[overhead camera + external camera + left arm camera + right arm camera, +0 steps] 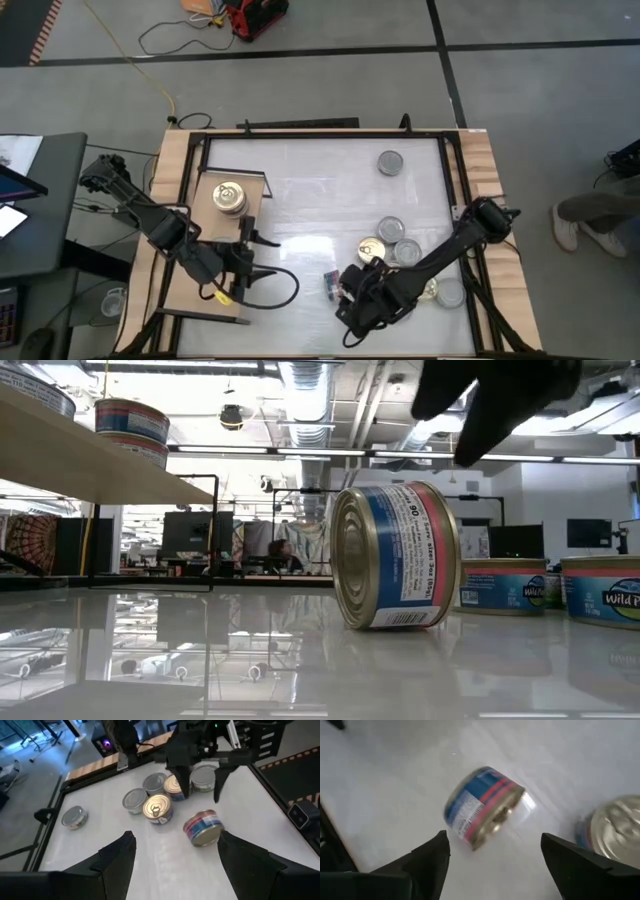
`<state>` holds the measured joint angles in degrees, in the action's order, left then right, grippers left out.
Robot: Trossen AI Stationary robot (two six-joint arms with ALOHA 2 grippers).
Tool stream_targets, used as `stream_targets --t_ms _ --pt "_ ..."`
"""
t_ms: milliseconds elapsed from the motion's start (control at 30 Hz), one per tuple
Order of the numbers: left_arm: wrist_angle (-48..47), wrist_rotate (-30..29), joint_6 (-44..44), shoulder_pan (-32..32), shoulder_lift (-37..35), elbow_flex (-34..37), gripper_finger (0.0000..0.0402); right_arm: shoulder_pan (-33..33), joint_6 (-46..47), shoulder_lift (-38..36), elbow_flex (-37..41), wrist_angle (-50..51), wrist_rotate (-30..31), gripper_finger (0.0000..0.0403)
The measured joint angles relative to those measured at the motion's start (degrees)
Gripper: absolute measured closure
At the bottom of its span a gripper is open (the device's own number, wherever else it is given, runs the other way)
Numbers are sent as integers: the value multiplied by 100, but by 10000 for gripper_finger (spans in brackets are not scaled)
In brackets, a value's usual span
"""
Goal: Stack canned seafood by type on shelf
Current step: Stack the blue tuna can on top of the blue tuna can on the shelf
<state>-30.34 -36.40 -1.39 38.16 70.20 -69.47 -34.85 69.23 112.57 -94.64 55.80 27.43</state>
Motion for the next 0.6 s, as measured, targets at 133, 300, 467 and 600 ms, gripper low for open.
stream_targets --t_ms 133,300,467,600 --pt "-10 4 -109 82 0 0 134 38 119 217 -506 129 164 87" --pt "-16 7 -230 116 0 0 134 107 125 604 -893 266 244 91" --pt "-123 8 -229 159 0 0 134 144 471 906 -1127 616 268 92" --pt "-255 6 -136 163 0 0 134 168 711 1093 -1170 699 270 92"
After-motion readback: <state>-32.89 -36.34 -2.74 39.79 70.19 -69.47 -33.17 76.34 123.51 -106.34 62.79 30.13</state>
